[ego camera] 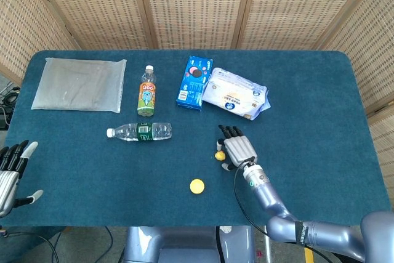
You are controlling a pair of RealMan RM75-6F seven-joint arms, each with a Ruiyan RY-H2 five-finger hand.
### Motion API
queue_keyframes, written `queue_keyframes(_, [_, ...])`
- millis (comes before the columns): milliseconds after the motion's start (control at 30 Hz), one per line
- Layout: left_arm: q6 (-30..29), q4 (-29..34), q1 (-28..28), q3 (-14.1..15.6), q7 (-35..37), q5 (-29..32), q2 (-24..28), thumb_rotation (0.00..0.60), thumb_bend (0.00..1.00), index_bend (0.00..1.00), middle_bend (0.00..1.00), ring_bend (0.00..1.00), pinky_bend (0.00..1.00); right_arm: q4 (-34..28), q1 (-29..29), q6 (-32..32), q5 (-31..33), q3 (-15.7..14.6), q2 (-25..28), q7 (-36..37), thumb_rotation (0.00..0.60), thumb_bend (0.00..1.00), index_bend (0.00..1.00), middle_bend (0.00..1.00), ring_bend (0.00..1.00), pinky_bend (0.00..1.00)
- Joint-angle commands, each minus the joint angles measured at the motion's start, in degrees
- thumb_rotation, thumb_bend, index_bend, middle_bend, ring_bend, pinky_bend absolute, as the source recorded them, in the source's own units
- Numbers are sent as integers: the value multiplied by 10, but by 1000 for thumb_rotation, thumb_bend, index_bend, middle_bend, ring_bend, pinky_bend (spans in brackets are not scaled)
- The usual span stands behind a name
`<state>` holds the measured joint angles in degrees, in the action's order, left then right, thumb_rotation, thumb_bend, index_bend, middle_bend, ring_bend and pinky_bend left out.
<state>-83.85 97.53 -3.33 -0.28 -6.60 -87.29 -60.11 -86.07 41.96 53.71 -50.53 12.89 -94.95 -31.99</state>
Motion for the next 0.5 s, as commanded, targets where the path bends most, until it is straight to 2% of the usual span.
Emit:
queue_keyframes(33, [0,0,0,0,-1,1,0,600,87,0,0,0,0,11,5,3,8,-2,-8,1,600,205,428,0,0,0])
queue_keyframes(500, [6,0,-4,1,-6,5,-3,600,88,0,0,0,0,42,22,7,28,-7,-29,-2,600,209,453,0,0,0])
